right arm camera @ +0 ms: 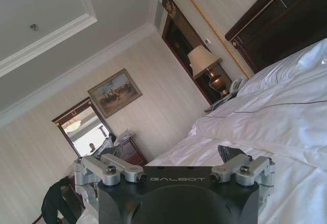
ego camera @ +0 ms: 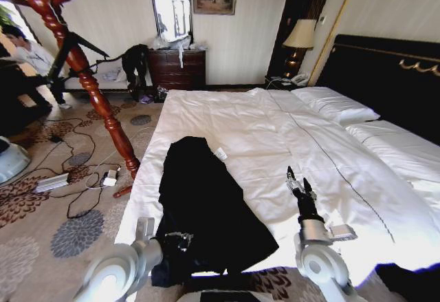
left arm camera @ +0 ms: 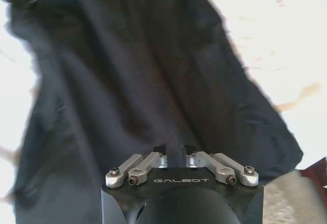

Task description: Pick up the clothes from the bed and hang them on the clothes hanger.

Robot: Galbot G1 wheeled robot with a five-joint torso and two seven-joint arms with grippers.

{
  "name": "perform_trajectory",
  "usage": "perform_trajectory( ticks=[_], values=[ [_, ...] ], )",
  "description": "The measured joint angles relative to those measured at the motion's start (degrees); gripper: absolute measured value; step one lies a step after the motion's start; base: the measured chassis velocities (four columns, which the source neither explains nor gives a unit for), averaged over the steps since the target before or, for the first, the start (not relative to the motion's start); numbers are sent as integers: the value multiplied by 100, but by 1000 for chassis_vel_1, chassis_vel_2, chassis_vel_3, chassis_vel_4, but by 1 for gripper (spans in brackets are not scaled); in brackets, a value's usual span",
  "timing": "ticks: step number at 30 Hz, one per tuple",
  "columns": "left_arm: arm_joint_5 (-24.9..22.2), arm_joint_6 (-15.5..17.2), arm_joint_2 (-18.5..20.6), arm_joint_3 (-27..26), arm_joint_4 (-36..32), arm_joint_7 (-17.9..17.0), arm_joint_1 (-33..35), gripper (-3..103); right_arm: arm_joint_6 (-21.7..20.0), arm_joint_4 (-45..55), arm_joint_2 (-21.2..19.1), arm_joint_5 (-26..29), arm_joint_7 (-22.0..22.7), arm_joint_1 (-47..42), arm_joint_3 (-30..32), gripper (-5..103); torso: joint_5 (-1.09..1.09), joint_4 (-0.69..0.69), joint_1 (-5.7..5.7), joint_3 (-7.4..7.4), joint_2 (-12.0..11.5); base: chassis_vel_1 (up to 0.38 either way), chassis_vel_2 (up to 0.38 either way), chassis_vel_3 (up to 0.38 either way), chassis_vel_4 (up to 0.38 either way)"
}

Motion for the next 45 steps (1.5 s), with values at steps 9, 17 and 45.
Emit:
perform_trajectory(
  ticks=[9, 17, 45],
  values=[
    [829, -5, -98, -256, 19, -199, 476, 50, -3, 132, -15, 14, 8, -43, 108, 100, -2, 0, 0, 0, 0, 0, 0, 0, 0],
    [1591, -172, 122, -1334, -18, 1157, 563, 82, -12, 305, 13, 13, 11, -174, 200, 100, -2, 0, 0, 0, 0, 0, 0, 0, 0],
    [1229, -2264, 2185, -549, 4224, 2361, -6191, 100, -44, 11, -248, 188, 55, 289, -21, 100, -4, -7, 0, 1, -1, 0, 0, 0, 0]
  ],
)
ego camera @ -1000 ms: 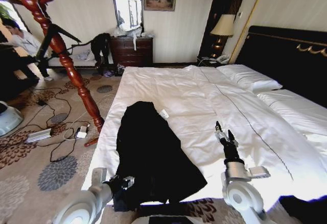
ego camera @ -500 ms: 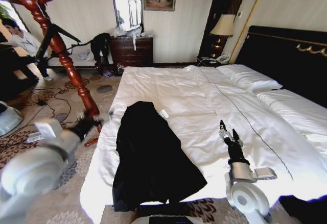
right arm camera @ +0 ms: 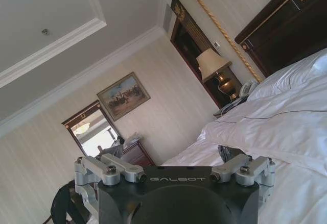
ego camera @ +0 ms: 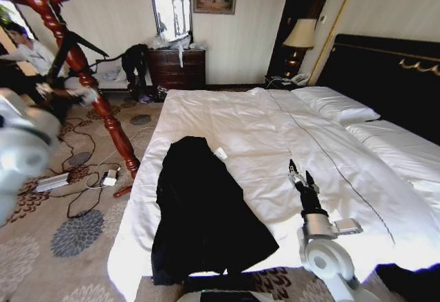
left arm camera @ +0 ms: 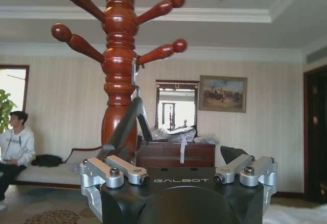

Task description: Pick up the clothes from the bed and hang them on the clothes hanger.

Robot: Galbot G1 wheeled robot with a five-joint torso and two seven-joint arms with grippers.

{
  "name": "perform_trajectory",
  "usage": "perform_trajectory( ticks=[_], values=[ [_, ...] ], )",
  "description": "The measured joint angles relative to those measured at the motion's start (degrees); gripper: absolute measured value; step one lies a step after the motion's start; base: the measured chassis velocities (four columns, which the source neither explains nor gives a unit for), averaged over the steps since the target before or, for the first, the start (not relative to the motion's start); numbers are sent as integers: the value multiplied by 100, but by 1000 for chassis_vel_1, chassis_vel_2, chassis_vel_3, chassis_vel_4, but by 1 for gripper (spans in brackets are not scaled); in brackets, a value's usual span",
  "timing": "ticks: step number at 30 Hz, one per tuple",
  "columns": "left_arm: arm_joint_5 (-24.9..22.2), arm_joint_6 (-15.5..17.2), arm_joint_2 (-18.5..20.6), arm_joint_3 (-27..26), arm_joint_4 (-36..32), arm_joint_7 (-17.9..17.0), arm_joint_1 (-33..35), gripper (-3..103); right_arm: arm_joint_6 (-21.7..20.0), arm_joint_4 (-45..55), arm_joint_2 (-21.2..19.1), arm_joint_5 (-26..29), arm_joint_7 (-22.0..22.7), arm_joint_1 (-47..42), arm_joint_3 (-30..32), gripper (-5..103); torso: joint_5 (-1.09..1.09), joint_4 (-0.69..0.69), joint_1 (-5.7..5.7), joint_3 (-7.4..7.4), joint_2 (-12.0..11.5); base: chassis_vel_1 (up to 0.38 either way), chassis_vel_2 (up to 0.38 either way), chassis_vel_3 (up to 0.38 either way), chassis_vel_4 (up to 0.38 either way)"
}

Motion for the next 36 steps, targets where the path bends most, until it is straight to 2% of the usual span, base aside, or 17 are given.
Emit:
perform_trajectory(
  ticks=[1, 4, 5, 7, 8, 9, 10, 12, 13, 15, 17, 18, 21, 25, 28, 31, 36],
  values=[
    [0, 0, 0, 0, 0, 0, 0, 100, 0, 0, 0, 0, 0, 0, 0, 100, 0, 0, 0, 0, 0, 0, 0, 0, 0],
    [-296, 324, -172, 566, 634, 2, -1176, 100, -2, -66, -9, 0, 3, 56, -49, 100, 6, 6, 1, -1, 0, 0, 0, 0, 0],
    [-435, 492, -312, 931, 1000, 5, -1740, 100, -2, -105, -18, 1, 4, 86, -54, 100, 3, 9, -1, -1, 0, 0, 0, 0, 0],
    [-487, 600, -390, 1134, 1191, -5, -2030, 100, -2, -122, -20, 3, 4, 103, -54, 100, 0, 8, -1, -1, 1, 0, 0, 0, 0],
    [-541, 856, -543, 1519, 1503, -99, -2551, 100, -2, -150, -18, 7, 5, 126, -54, 100, -1, 8, 0, 0, 0, 0, 0, 0, 0],
    [-572, 1025, -639, 1724, 1699, -161, -2880, 100, -2, -163, -10, 7, 7, 134, -57, 100, 0, 5, 0, 0, 0, 0, 0, 0, 0],
    [-572, 1025, -639, 1724, 1699, -161, -2880, 100, -2, -163, -10, 7, 7, 134, -57, 100, 0, 5, 0, 0, 0, 0, 0, 0, 0],
    [-651, 1446, -889, 2249, 2233, -260, -3663, 100, -2, -171, 19, 3, 9, 133, -81, 100, 7, 1, 1, 0, 0, 0, 0, 0, 0],
    [-651, 1446, -889, 2249, 2233, -260, -3663, 100, -2, -171, 19, 3, 9, 133, -81, 100, 7, 1, 1, 0, 0, 0, 0, 0, 0],
    [-670, 1661, -1100, 2645, 2672, -292, -4170, 100, -4, -171, 34, -6, 10, 123, -93, 100, 5, 3, 0, -1, 0, 0, 0, 0, 0],
    [-676, 1934, -1370, 3008, 3161, -492, -4687, 100, -5, -171, 35, -11, 17, 116, -95, 100, 1, 9, 1, 0, 0, 0, 0, 0, 0],
    [-676, 1934, -1370, 3008, 3161, -492, -4687, 100, -5, -171, 35, -11, 17, 116, -95, 100, 1, 9, 1, 0, 0, 0, 0, 0, 0],
    [-682, 2244, -1650, 3321, 3617, -784, -5242, 100, -10, -152, 5, -11, 34, 92, -52, 100, 6, 1, 0, 0, 0, 0, 0, 0, 0],
    [-807, 2294, -1783, 3479, 3870, -899, -5600, 100, -11, -125, -14, -3, 40, 73, 21, 100, 3, 6, 0, -1, 0, 0, 0, 0, 0],
    [-851, 2294, -1820, 3553, 3955, -904, -5748, 100, -11, -126, -25, -1, 42, 68, 36, 100, 2, 9, 0, -1, 0, 0, 0, 0, 0],
    [-862, 2293, -1845, 3659, 4109, -896, -5889, 100, -11, -169, -46, -2, 50, 88, 33, 100, 6, 4, -1, -2, 1, 0, 0, 0, 0],
    [-846, 2282, -1796, 3674, 4247, -767, -5753, 100, -24, -216, -51, -4, 74, 146, -16, 100, 2, 8, 0, -1, 1, 0, 0, 0, 0]
  ],
)
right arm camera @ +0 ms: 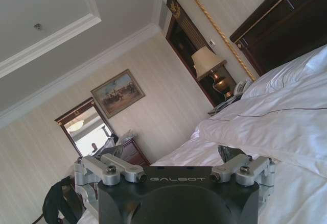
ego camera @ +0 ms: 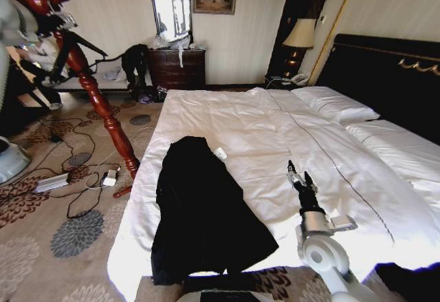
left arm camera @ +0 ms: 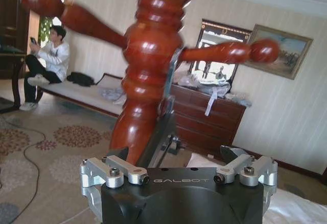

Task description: Pick up the clothes from the bed and hang them on the clothes hanger.

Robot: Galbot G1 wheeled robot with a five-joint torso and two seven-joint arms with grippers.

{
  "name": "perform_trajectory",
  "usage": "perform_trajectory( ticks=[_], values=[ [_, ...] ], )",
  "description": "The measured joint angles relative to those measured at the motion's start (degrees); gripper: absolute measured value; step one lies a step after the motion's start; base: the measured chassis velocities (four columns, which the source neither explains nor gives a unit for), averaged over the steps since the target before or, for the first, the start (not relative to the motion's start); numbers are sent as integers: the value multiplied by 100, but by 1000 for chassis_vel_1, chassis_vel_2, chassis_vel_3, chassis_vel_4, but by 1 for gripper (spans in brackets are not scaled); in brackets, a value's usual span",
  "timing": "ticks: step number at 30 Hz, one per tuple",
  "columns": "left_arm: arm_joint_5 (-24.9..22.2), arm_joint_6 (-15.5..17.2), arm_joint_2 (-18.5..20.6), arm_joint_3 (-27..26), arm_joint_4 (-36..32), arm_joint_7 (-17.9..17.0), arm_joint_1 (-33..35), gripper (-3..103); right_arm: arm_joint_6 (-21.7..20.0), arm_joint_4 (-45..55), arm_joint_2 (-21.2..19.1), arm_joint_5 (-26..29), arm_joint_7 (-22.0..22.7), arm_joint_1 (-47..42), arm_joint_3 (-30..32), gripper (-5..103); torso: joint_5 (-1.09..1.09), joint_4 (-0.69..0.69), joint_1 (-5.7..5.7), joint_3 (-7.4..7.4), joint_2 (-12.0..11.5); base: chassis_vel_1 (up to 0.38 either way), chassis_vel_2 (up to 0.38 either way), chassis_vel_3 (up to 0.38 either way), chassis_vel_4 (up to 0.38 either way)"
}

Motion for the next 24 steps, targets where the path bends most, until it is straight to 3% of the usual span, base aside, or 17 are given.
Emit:
perform_trajectory(
  ticks=[13, 14, 16, 20, 22, 24],
  values=[
    [164, -18, -20, -490, 160, 110, 646, 100, -7, -51, 43, -26, 36, -27, -28, 100, 1, -3, 0, 0, 0, 0, 0, 0, 0],
    [169, -19, -29, -538, 157, 111, 700, 89, -13, -58, 45, -27, 51, -26, -26, 100, 1, -3, 0, 0, -1, 0, 0, 0, 0],
    [170, -20, -31, -562, 150, 111, 730, 89, -18, -62, 46, -28, 59, -26, -25, 100, 1, -3, 0, 0, 0, 0, 0, 0, 0],
    [101, -24, 7, -669, 8, 97, 885, 68, -29, -69, 62, -33, 81, -24, -24, 100, 2, -3, 0, 0, 0, 0, 0, 0, 0],
    [68, -24, 24, -684, -35, 91, 921, 68, -31, -73, 70, -35, 85, -23, -24, 100, 1, -3, 0, 0, 0, 0, 0, 0, 0],
    [37, -25, 45, -698, -81, 84, 965, 57, -34, -81, 84, -42, 95, -20, -26, 100, 1, -3, 0, 0, 0, 0, 0, 0, 0]
  ],
)
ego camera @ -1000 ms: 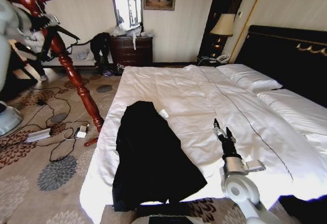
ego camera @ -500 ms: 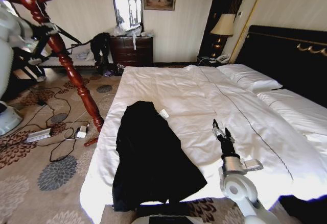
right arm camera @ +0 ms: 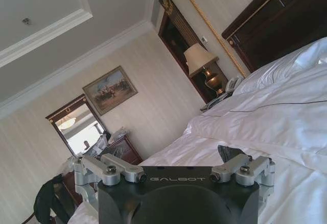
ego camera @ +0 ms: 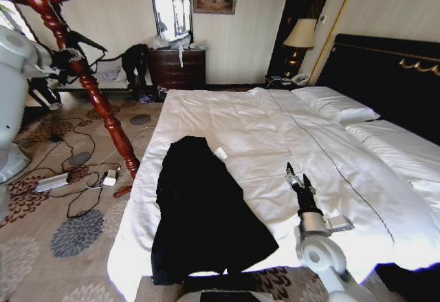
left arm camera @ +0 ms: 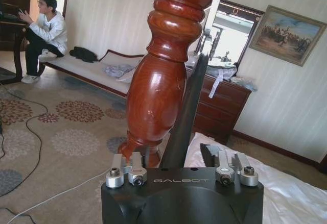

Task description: Pick up the clothes from the bed and hang them on the clothes hanger.

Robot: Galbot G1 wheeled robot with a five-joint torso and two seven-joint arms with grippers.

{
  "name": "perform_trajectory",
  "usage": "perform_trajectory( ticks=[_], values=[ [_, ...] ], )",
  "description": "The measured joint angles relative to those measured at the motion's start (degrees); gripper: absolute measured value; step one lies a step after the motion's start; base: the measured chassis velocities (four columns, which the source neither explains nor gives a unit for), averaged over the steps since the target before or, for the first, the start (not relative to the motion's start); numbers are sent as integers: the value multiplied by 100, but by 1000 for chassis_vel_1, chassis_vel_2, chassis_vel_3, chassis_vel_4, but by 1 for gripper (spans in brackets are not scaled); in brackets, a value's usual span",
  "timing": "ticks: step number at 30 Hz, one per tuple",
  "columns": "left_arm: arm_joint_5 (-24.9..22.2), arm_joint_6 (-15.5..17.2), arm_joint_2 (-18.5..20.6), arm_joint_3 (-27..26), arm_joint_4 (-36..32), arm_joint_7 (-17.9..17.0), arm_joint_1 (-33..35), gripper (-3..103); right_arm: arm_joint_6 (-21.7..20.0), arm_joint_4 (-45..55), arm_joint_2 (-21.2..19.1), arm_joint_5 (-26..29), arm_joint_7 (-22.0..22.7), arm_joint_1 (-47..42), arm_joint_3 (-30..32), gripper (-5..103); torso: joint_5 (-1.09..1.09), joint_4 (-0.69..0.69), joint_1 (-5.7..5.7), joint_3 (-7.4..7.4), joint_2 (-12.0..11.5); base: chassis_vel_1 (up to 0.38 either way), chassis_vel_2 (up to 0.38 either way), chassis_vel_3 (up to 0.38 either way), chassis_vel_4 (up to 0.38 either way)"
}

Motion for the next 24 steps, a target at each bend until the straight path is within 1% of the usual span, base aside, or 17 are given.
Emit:
perform_trajectory(
  ticks=[2, 3, 4, 5, 8, 10, 12, 16, 20, 24],
  values=[
    [-43, -1, 26, -10, -47, -5, 40, 46, -3, -5, 20, -19, 9, 3, -8, 100, 0, 0, 0, 0, 0, 0, 0, 0, 0],
    [-43, -1, 26, -10, -47, -5, 40, 46, -3, -5, 20, -19, 9, 3, -8, 100, 0, 0, 0, 0, 0, 0, 0, 0, 0],
    [-53, -1, 35, -11, -63, -5, 50, 40, -4, -5, 25, -26, 10, 4, -9, 100, 0, 0, 0, 0, 0, 0, 0, 0, 0],
    [-60, -2, 39, -13, -77, -5, 55, 40, -4, -5, 28, -28, 11, 3, -10, 100, 0, 0, 0, 0, 0, 0, 0, 0, 0],
    [-113, -3, 49, -66, -190, 43, 109, 24, -5, -6, 41, -38, 18, -5, -12, 100, 1, -1, 0, 0, 0, 0, 0, 0, 0],
    [-116, -3, 50, -73, -208, 47, 119, 24, -5, -5, 42, -38, 19, -6, -12, 100, 1, -2, 0, 0, 0, 0, 0, 0, 0],
    [-132, -3, 57, -135, -311, 81, 183, 19, -8, 4, 43, -40, 31, -10, -12, 100, 2, -4, 0, 0, 0, 0, 0, 0, 0],
    [-208, -3, 78, -181, -409, 82, 216, 19, -9, 27, 42, -42, 34, -25, -5, 100, 0, 1, 0, 0, 0, 0, 0, 0, 0],
    [-363, -5, 116, -215, -604, 112, 215, 19, -9, 41, 41, -50, 36, -54, 7, 100, 0, 1, 0, 0, 0, 0, 0, 0, 0],
    [-551, -109, 138, -217, -988, 228, 153, 18, -9, 43, 67, -84, 37, -68, 9, 100, -1, 1, 0, 0, 0, 0, 0, 0, 0]
  ],
)
